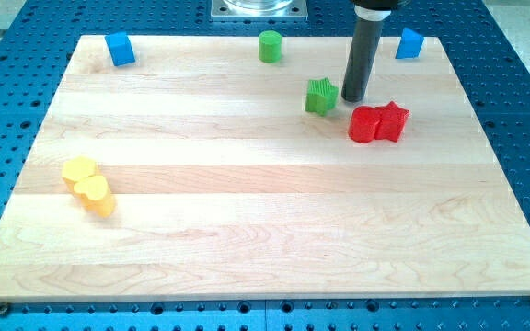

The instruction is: Separate the red blocks from each other

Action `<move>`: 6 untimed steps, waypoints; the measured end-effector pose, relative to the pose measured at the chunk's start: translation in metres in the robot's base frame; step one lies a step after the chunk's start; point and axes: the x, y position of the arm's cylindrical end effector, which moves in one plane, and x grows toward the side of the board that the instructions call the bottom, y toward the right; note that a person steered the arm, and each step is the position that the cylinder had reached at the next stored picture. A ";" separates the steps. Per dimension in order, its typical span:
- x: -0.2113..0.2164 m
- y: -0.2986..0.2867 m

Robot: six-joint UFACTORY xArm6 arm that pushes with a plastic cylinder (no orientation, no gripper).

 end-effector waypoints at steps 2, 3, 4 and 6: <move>0.050 -0.012; 0.071 -0.012; 0.096 -0.014; 0.119 -0.005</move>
